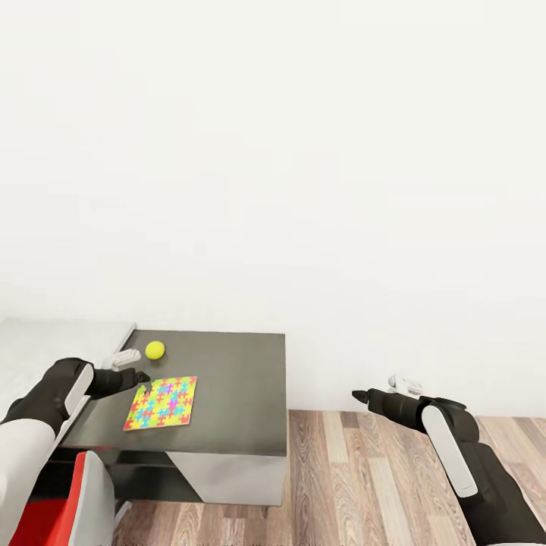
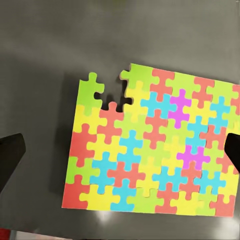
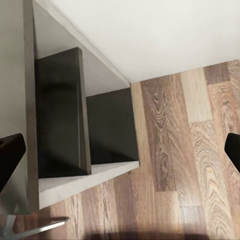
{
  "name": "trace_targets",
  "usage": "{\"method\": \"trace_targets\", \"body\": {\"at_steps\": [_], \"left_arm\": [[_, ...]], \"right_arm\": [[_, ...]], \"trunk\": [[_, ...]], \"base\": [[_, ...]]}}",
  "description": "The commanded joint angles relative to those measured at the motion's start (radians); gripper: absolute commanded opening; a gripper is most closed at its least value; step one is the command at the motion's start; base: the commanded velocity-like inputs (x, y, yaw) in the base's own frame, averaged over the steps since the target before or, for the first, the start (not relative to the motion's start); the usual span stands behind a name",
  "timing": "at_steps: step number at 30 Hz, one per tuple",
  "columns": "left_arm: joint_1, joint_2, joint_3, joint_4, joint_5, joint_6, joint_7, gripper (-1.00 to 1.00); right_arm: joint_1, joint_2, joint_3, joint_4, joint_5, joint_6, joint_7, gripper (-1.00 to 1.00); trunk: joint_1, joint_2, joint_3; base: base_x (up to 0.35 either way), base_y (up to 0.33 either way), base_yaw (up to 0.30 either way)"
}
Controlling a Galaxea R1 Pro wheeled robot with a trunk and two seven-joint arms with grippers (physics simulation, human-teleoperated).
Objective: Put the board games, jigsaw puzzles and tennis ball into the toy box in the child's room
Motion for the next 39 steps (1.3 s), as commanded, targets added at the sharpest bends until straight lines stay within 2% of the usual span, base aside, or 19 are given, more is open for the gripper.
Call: {"method": "trace_targets", "body": {"at_steps": [1, 7, 15, 26, 39], "left_arm": [[-0.001, 0.0, 0.003, 0.002, 0.001, -0.004, -0.002, 1.0], [-0.002, 0.007, 0.005, 0.04, 0.002, -0.046, -0.003, 1.0], [-0.002, 0.015, 0.006, 0.052, 0.003, -0.066, -0.014, 1.0], [-0.002, 0.024, 0.006, 0.054, 0.006, -0.071, -0.02, 1.0], [-0.004, 0.025, 0.009, 0.054, 0.011, -0.069, -0.038, 1.0]], "right_arm": [[-0.001, -0.001, 0.0, -0.001, -0.011, 0.004, -0.01, 1.0], [-0.001, 0.0, 0.0, -0.001, -0.011, 0.003, -0.009, 1.0], [-0.001, 0.0, 0.0, -0.001, -0.011, 0.002, -0.004, 1.0], [-0.001, 0.0, 0.0, -0.001, -0.011, 0.001, 0.039, 1.0], [-0.001, 0.0, 0.0, -0.001, -0.011, 0.0, 0.047, 1.0]], "trunk": [[0.001, -0.002, -0.004], [0.001, -0.002, -0.014], [0.001, -0.002, -0.027], [0.001, -0.002, -0.045], [0.001, -0.002, -0.066]], "base": [[0.0, 0.0, 0.0], [0.0, 0.0, 0.0], [0.0, 0.0, 0.0], [0.0, 0.0, 0.0], [0.0, 0.0, 0.0]]}}
